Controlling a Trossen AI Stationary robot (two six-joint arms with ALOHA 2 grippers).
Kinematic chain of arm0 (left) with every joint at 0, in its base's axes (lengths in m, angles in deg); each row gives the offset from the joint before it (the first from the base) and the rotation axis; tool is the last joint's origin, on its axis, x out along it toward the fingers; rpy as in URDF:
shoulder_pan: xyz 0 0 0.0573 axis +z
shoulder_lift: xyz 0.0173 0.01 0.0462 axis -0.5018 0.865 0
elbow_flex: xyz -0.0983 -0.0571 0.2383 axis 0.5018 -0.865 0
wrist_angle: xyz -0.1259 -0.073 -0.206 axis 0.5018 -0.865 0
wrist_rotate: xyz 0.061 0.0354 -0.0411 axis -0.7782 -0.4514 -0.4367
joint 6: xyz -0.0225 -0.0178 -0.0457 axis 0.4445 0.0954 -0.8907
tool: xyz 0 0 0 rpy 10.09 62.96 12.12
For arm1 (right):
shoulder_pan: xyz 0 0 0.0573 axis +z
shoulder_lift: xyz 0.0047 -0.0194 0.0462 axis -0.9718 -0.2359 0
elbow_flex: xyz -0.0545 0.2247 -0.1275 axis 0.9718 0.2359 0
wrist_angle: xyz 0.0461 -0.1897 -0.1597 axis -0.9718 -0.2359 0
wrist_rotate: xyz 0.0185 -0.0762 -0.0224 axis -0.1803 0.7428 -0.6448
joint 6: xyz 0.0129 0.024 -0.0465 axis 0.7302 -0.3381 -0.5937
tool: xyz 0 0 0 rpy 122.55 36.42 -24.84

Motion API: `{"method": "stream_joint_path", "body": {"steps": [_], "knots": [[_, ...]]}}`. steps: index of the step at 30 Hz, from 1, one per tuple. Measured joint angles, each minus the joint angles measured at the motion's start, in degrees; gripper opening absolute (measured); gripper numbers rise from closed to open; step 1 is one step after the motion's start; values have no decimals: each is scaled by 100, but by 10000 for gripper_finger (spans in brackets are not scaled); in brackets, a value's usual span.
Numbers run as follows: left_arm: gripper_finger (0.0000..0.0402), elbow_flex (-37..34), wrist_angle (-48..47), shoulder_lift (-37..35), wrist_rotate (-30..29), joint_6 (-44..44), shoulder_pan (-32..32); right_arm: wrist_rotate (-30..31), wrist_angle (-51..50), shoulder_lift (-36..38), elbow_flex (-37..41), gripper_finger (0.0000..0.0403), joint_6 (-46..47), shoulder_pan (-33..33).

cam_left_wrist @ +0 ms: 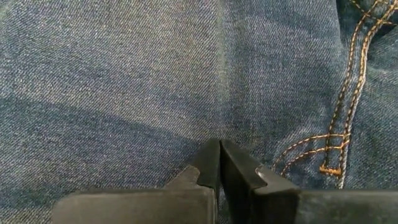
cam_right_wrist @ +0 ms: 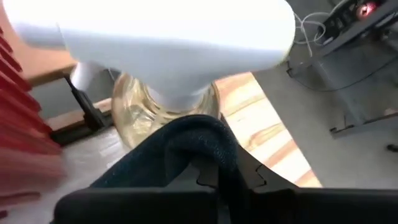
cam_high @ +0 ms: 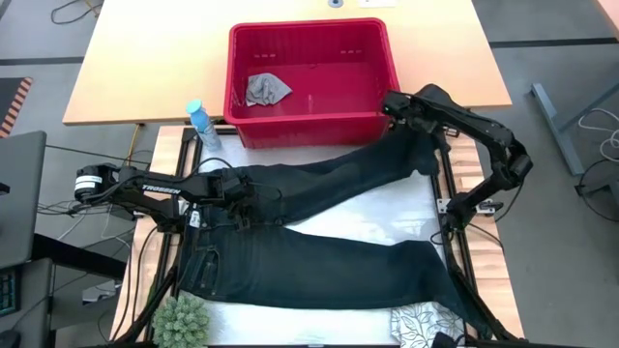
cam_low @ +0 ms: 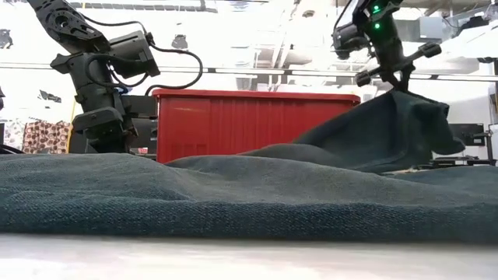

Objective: Fold laundry
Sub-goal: Fold the dark blue pants

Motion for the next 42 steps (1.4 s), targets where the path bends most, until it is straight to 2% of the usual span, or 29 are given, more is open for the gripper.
{"method": "stream_joint_path", "body": {"steps": [3,8,14,20,24,27,30,32,37,42], "knots": [[0,0,7,0,12,26,-4,-27,101,-87,0,38,-34,3],[0,0,20,0,14,254,-7,-975,50,-416,0,51,-1224,3],[0,0,25,0,12,457,-7,-1584,-6,-1124,0,76,-1367,14],[0,267,-135,-89,-98,178,-7,-1493,-41,-1608,-23,119,-2073,203],[0,801,-162,-198,-521,353,71,-1469,-34,-1574,-13,131,-1828,333],[0,1249,-319,-203,-992,442,324,-1517,-25,-1421,2,133,-1875,447],[5,1584,-781,-184,-1332,450,869,-1598,47,-1212,11,133,-2049,561],[19,1635,-1033,-184,-1229,517,1326,-1588,13,-1048,22,133,-2111,632],[83,1587,-1420,-175,-399,826,2266,-1568,4,-753,9,133,-2189,818],[153,1585,-2066,-175,-628,1129,2813,-1519,-10,-592,10,133,-2514,1004]]}}
